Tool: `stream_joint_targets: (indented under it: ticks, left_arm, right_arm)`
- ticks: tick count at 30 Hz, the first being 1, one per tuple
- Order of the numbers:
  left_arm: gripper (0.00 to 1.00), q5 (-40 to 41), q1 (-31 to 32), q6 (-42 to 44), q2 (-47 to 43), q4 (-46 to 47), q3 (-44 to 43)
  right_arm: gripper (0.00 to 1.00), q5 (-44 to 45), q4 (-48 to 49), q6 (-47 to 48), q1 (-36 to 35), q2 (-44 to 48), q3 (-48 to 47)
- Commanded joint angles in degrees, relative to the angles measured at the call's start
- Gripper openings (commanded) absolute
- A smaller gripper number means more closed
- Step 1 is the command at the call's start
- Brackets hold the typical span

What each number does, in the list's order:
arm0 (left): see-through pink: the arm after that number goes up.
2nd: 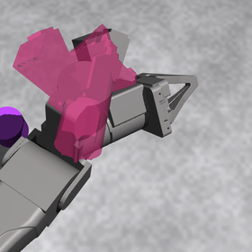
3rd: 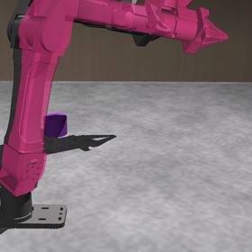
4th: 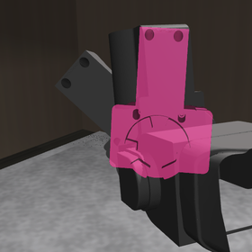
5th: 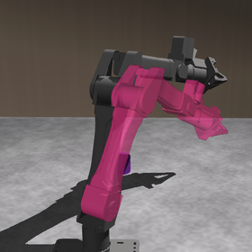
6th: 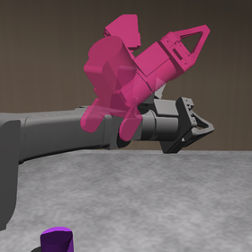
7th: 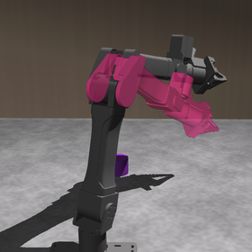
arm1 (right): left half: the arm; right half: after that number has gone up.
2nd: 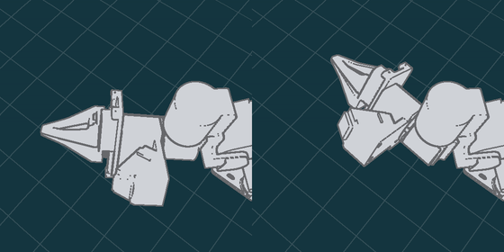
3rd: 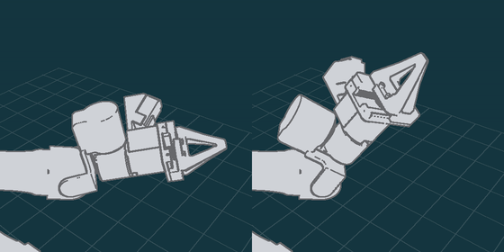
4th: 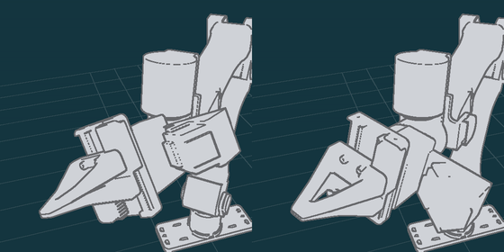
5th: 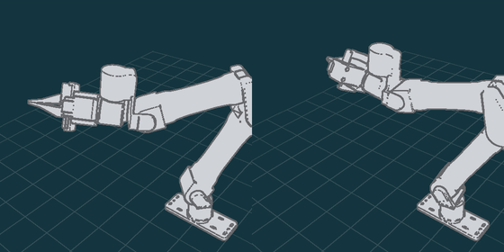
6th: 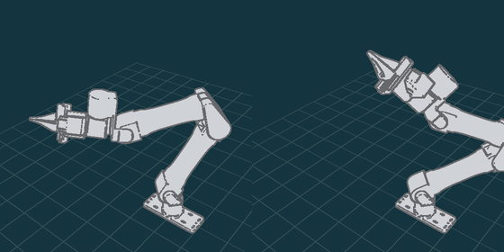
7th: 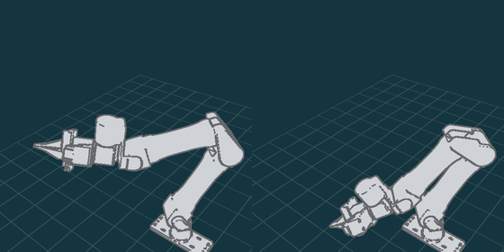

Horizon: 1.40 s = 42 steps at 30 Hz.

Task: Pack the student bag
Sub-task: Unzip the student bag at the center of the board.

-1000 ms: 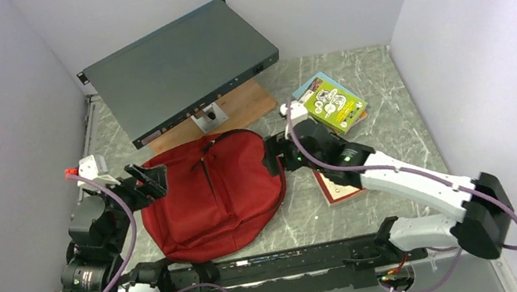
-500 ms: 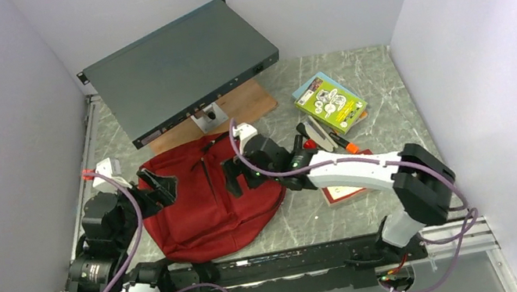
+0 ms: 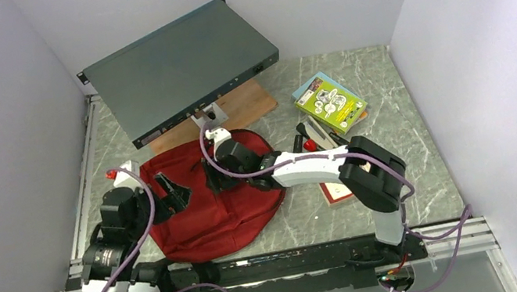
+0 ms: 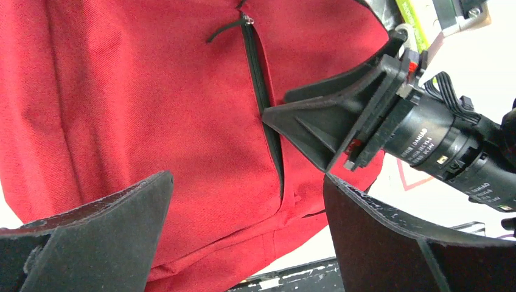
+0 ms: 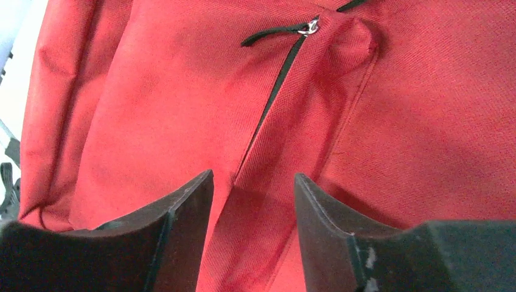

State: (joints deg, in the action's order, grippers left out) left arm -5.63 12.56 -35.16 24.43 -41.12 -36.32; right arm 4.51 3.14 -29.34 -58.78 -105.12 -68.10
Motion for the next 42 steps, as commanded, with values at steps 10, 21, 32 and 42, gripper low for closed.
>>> stream_joint_targets:
  ticks: [10,21,32,42]
  left_arm:
    - [0.99,-10.1,-0.3,-1.8,8.8,14.1,6.8]
    - [0.74,-10.0,4.5,2.8,22.5,21.9,2.8]
    - [0.45,-3.2,7.4,9.2,40.2,23.6,-4.4]
    - [0.46,2.3,9.6,10.5,46.9,25.9,-5.5]
  right_arm:
    - [0.00,-0.9,7.7,-0.7,-0.3,1.4,6.1]
    - [0.00,-9.3,18.0,-1.2,0.0,10.0,20.0]
    - [0.00,-13.4,20.9,-3.4,3.1,10.3,21.3]
    - [0.00,-15.0,21.7,-3.8,4.7,10.6,22.5]
